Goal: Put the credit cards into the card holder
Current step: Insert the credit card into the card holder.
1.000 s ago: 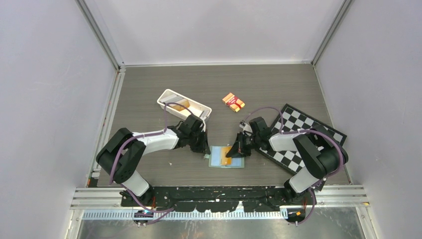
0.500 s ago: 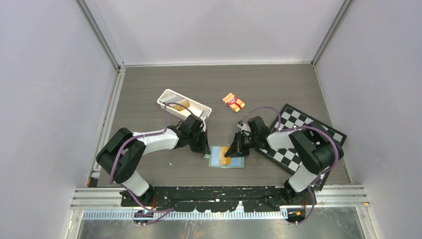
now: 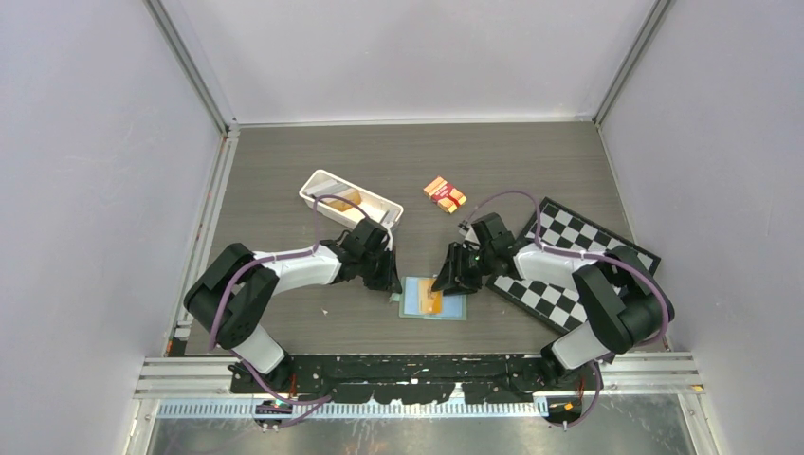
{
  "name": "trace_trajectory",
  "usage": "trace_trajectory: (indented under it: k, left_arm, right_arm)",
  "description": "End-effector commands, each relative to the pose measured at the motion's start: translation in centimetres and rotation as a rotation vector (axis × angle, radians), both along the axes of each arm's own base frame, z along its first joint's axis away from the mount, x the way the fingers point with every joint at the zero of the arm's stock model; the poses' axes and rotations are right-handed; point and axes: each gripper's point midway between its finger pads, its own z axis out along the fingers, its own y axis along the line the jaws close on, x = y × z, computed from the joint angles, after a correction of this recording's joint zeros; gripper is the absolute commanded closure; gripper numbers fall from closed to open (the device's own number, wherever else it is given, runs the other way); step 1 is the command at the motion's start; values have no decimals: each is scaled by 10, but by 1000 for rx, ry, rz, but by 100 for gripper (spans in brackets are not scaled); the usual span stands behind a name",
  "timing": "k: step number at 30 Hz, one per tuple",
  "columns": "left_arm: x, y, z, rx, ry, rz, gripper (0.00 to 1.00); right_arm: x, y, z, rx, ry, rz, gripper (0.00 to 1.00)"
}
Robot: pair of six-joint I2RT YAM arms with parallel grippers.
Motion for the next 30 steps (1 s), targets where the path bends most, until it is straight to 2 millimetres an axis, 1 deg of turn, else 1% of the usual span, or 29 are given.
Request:
trace_trajectory:
  k: [1,5,12,15,20,30]
  left_arm:
    - [4,2,-6,21,-22,9,100]
    - [3,2,-7,21,-20,9,100]
    - [3,1,-8,16,-12,9,100]
    - [4,0,-7,12,-14,6,100]
    - [3,0,-8,13,-10,7,100]
    - [3,-1,-7,7,-7,6,100]
  right_arm:
    - [4,-19,0,-124,-40,-14,55]
    - [0,-17,-1,-119,-25,-10,56]
    - [-3,-4,-1,-100,-16,-8,58]
    - [-1,1,0,-104,-16,-15,59]
    - [3,13,4,-100,-23,-17,62]
    - [7,44,13,-68,-51,17,64]
